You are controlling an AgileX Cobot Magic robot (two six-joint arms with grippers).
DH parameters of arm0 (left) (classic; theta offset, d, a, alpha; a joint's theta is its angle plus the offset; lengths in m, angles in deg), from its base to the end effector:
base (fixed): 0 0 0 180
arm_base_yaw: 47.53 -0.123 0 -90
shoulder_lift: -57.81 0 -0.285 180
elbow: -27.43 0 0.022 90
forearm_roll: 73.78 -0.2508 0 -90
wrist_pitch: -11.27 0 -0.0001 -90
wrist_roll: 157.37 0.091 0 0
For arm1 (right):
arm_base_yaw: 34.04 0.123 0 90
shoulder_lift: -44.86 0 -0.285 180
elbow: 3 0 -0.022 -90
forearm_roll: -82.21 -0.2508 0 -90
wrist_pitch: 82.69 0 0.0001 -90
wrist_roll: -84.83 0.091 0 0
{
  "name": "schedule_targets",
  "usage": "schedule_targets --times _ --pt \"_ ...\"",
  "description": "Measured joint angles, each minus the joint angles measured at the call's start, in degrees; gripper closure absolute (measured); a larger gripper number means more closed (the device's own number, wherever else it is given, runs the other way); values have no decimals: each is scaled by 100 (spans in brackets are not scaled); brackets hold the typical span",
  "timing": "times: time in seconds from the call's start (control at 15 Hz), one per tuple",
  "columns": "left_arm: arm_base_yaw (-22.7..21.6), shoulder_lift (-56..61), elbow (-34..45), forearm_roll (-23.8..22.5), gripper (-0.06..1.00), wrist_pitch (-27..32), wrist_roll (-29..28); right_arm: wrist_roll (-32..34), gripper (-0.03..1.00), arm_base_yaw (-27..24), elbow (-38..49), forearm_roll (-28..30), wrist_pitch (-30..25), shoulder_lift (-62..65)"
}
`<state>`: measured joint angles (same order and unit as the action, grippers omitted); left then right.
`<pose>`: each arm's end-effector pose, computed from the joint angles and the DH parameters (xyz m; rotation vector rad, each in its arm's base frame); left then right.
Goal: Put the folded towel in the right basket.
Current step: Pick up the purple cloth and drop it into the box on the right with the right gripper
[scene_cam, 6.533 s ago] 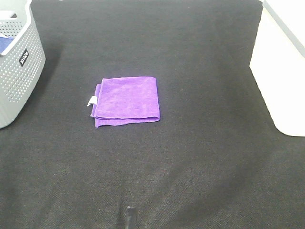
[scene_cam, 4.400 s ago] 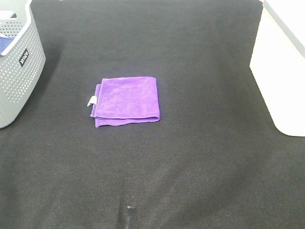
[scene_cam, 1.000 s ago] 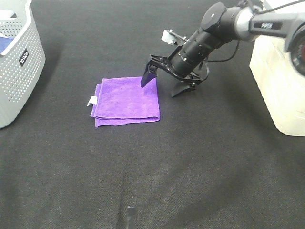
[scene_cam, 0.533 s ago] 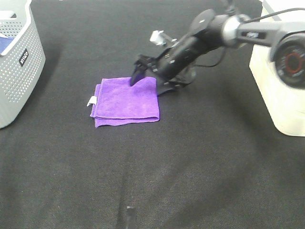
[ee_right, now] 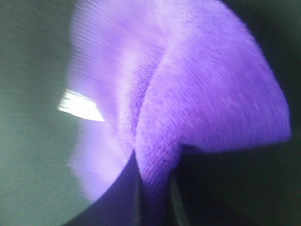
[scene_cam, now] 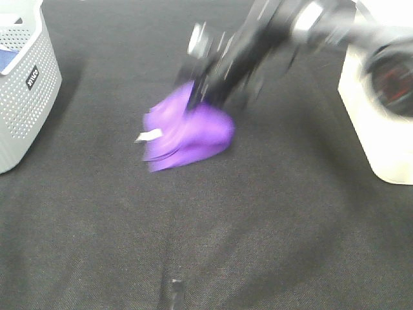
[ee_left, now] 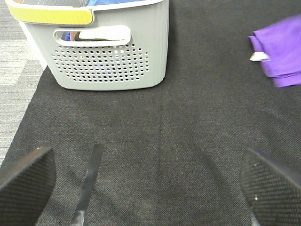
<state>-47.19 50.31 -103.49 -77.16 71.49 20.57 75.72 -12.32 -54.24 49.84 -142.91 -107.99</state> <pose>-0.0042 0.0047 0.2757 -0.0328 2.0372 0.0443 0.4808 0.2371 0.1497 -0.4585 2.7447 0.8050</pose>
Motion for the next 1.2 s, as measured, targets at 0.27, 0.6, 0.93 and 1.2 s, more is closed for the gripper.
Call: schedule_targets --times 0.27,0.6,0.93,1.2 --pt "0 0 0 0 -4 0 0 183 88 -802 -1197 659 -779 1329" --pt "0 0 0 0 -4 0 0 201 88 -2189 -1301 2280 -911 2790" --pt "0 0 0 0 -4 0 0 315 88 -3060 -487 3776 -951 2899" --pt "0 0 0 0 -4 0 0 544 68 -3048 659 3787 -991 2756"
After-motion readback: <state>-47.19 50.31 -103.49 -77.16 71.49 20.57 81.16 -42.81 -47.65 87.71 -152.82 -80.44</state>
